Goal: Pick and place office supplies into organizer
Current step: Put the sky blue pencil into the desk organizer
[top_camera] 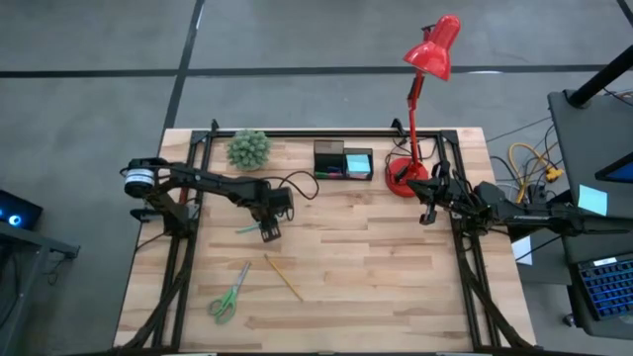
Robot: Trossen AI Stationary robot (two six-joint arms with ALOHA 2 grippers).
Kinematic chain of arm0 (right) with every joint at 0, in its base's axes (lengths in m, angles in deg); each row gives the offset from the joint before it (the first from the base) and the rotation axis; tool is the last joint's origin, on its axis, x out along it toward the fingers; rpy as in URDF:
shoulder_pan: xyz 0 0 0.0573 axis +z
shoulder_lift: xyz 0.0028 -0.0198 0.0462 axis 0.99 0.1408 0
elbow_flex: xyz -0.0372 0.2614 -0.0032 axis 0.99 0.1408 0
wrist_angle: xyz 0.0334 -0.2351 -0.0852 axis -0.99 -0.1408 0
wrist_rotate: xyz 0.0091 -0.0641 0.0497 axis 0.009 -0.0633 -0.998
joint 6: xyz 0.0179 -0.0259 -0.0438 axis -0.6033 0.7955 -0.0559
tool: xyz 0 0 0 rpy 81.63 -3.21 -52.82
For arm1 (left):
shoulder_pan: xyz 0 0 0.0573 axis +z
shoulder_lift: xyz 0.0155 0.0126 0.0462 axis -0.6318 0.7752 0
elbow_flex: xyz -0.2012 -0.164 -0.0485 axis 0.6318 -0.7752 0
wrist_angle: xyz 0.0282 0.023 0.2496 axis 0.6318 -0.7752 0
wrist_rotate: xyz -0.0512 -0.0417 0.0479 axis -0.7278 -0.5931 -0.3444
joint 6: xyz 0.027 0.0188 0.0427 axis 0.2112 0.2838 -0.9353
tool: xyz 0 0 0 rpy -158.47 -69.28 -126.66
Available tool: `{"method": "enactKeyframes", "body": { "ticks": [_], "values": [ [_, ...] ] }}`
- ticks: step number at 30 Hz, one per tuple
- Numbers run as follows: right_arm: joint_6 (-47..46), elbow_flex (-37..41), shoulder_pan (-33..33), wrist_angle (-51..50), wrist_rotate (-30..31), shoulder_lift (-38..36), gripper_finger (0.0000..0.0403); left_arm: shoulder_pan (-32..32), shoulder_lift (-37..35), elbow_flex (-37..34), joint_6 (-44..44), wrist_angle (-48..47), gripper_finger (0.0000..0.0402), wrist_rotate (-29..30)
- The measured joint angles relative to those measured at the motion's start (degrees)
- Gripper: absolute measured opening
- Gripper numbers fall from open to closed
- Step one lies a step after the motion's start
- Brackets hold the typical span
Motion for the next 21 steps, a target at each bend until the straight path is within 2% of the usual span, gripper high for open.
{"method": "enactKeyframes", "body": {
  "ticks": [14, 21],
  "values": [
    [0.0, 0.0, 0.0, 0.0, 0.0, 0.0, 0.0009, 0.0, 0.5, -0.3, -1.6, 0.6, 0.0011, 0.1],
    [0.0, 0.0, 0.0, 0.0, 0.0, 0.0, 0.0009, 0.0, 3.8, 0.0, -2.9, 0.0, 0.0005, -1.0]
  ]
}}
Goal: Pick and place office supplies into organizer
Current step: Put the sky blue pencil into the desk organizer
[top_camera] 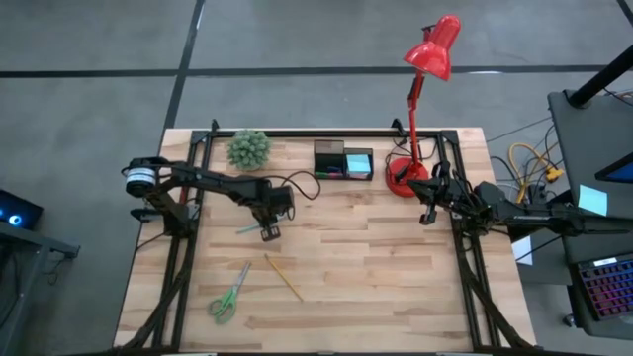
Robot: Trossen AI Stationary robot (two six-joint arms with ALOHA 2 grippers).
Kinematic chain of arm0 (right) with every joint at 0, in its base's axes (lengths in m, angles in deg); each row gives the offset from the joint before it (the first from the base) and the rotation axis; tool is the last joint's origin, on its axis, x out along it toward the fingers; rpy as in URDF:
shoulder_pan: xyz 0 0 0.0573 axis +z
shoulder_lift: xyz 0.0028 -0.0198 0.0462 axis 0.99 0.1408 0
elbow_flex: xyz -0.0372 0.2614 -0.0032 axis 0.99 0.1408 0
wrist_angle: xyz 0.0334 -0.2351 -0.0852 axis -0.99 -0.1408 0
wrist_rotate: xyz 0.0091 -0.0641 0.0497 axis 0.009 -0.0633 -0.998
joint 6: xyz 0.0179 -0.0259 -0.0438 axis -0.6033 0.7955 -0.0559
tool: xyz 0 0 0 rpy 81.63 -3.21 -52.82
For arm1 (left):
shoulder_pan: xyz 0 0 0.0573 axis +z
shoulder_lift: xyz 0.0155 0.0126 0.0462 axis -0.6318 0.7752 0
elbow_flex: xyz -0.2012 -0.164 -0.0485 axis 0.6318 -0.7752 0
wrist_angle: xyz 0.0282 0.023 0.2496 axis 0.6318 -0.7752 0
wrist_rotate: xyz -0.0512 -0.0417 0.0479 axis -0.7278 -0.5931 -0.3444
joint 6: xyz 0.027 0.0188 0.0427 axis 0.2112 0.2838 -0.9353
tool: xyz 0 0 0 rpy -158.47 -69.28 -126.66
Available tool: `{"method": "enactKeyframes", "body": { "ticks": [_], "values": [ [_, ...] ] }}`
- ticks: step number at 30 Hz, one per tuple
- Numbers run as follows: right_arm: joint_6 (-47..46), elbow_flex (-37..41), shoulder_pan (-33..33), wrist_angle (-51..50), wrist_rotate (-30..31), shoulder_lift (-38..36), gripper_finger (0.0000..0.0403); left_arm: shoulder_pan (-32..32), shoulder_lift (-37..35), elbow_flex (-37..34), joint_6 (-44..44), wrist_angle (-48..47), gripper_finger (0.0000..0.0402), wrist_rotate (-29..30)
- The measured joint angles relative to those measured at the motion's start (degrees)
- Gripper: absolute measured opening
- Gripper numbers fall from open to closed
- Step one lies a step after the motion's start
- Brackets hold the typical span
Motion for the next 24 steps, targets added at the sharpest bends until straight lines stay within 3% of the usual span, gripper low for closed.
{"method": "enactKeyframes", "body": {
  "ticks": [7, 24],
  "values": [
    [0.0, 0.0, 0.0, 0.0, 0.0, 0.0, 0.0009, 0.0, -0.2, 0.6, -3.2, -0.7, 0.0002, -0.5],
    [-0.2, 0.0, 0.0, 0.1, 0.0, 0.0, 0.0008, 0.0, -8.2, 2.0, -4.4, -2.2, 0.0003, -0.1]
  ]
}}
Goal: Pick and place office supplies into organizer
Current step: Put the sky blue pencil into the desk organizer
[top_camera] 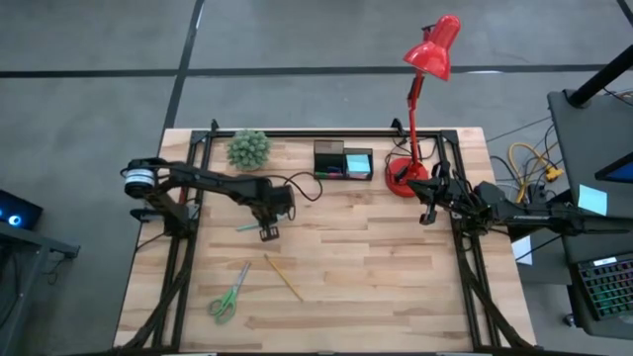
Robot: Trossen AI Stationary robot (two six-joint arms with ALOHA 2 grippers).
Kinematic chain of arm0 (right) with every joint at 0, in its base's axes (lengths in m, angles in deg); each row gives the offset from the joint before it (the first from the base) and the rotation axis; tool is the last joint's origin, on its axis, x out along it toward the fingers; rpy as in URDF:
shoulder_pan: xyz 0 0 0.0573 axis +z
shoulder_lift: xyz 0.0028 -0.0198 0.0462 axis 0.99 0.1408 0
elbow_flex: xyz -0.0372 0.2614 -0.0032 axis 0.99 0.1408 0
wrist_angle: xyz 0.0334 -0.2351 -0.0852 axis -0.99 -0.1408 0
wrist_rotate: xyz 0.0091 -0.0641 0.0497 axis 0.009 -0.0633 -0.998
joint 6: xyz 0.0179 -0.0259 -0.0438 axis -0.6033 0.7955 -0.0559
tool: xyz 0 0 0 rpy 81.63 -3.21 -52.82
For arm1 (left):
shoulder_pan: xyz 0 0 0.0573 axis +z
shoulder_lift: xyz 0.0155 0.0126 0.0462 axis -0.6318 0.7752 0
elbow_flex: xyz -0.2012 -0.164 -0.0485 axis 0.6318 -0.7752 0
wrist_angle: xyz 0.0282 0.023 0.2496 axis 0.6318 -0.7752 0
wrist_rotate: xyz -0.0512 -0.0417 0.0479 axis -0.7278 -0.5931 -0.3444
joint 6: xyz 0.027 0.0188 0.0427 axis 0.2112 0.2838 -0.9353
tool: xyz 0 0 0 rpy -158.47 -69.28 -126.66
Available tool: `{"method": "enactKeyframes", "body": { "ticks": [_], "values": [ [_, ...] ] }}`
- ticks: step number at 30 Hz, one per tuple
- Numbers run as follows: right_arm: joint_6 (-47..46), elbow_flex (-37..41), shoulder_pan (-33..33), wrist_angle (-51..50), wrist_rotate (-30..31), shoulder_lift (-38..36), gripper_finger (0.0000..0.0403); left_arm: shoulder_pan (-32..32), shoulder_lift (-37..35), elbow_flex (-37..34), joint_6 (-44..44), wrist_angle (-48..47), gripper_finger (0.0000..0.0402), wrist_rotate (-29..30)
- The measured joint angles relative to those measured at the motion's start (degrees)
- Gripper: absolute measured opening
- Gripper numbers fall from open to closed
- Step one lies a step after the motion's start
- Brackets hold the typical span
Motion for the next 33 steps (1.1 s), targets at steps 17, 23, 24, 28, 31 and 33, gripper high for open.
{"method": "enactKeyframes", "body": {
  "ticks": [17, 23, 24, 28, 31, 33],
  "values": [
    [0.0, 0.0, 0.0, 0.0, 0.0, 0.0, 0.0009, 0.0, -3.3, 3.1, -1.4, -1.3, 0.0001, -0.2],
    [0.0, 0.0, 0.0, 0.0, 0.0, 0.0, 0.0009, 0.0, -3.4, 3.3, 0.2, -1.2, 0.0000, -0.3],
    [0.0, 0.0, 0.0, 0.0, 0.0, 0.0, 0.0009, 0.0, -3.4, 3.3, 0.6, -1.2, 0.0002, -0.4],
    [0.0, 0.0, 0.0, 0.0, 0.0, 0.0, 0.0009, 0.0, -3.4, 3.3, 7.1, -1.2, 0.0043, -2.2],
    [0.1, 0.0, 0.0, 0.0, 0.0, 0.0, 0.0009, -0.2, -3.4, 3.3, 9.0, -1.1, 0.0106, -2.5],
    [0.1, 0.0, 0.0, 0.0, 0.0, 0.0, 0.0009, -0.2, -2.9, 3.3, 9.2, 0.4, 0.0150, -2.2]
  ]
}}
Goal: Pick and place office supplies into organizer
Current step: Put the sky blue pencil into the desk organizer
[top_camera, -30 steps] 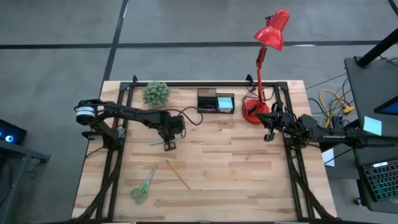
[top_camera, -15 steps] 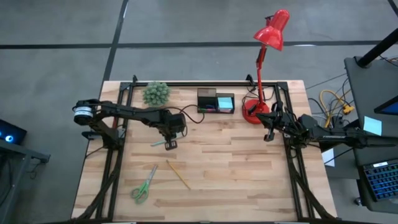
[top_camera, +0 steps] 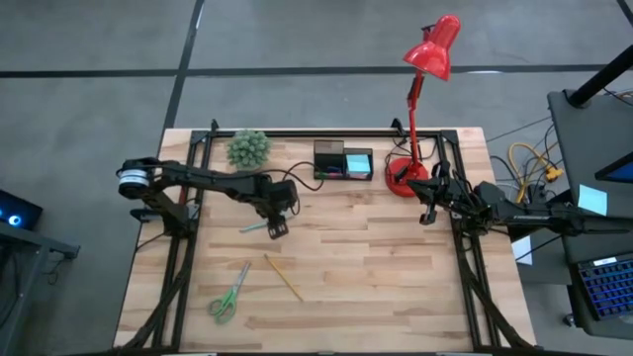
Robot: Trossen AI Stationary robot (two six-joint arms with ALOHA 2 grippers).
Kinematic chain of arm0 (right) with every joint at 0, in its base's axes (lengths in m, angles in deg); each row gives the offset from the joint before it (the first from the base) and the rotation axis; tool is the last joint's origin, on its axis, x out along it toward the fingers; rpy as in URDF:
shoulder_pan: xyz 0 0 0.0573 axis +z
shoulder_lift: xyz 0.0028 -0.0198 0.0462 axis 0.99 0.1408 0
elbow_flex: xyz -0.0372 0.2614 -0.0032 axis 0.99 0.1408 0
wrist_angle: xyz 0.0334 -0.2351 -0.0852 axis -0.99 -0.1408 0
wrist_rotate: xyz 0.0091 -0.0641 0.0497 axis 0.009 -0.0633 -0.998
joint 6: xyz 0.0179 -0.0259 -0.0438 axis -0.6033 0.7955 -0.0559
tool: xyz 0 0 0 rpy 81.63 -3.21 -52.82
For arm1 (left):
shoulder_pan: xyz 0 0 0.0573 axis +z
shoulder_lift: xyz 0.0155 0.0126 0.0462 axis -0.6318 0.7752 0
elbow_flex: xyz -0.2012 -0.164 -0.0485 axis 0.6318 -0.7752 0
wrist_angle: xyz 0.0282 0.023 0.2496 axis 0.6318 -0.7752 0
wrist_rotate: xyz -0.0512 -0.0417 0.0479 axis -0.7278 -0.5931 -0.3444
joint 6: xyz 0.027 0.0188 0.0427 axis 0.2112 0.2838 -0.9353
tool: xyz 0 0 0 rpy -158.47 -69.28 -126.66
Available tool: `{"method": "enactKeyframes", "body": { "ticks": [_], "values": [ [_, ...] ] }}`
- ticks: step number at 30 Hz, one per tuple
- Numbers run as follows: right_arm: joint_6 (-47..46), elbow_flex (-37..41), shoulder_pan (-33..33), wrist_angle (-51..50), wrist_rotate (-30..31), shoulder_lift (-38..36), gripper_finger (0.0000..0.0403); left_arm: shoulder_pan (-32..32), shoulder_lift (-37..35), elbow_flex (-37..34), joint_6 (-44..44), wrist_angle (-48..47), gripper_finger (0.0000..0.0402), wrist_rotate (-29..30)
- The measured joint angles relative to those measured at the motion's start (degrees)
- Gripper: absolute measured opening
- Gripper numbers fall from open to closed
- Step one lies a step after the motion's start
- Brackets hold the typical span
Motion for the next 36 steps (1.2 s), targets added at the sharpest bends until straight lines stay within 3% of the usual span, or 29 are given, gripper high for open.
{"method": "enactKeyframes", "body": {
  "ticks": [3, 6, 21, 36],
  "values": [
    [0.0, 0.0, 0.0, 0.0, 0.0, 0.0, 0.0008, 0.0, 0.3, 0.0, 0.0, 2.5, 0.0200, 0.5],
    [0.0, 0.0, 0.0, 0.0, 0.0, 0.0, 0.0009, 0.0, 1.8, 0.8, -0.5, 4.0, 0.0214, 0.5],
    [-0.2, 0.0, 0.0, 0.2, 0.0, 0.0, 0.0009, 1.7, 14.4, 9.4, -6.1, -2.0, 0.0169, 2.0],
    [-0.2, 0.0, 0.0, 0.2, 0.0, 0.0, 0.0009, 3.9, 17.8, 13.2, -9.5, -5.0, 0.0158, 1.3]
  ]
}}
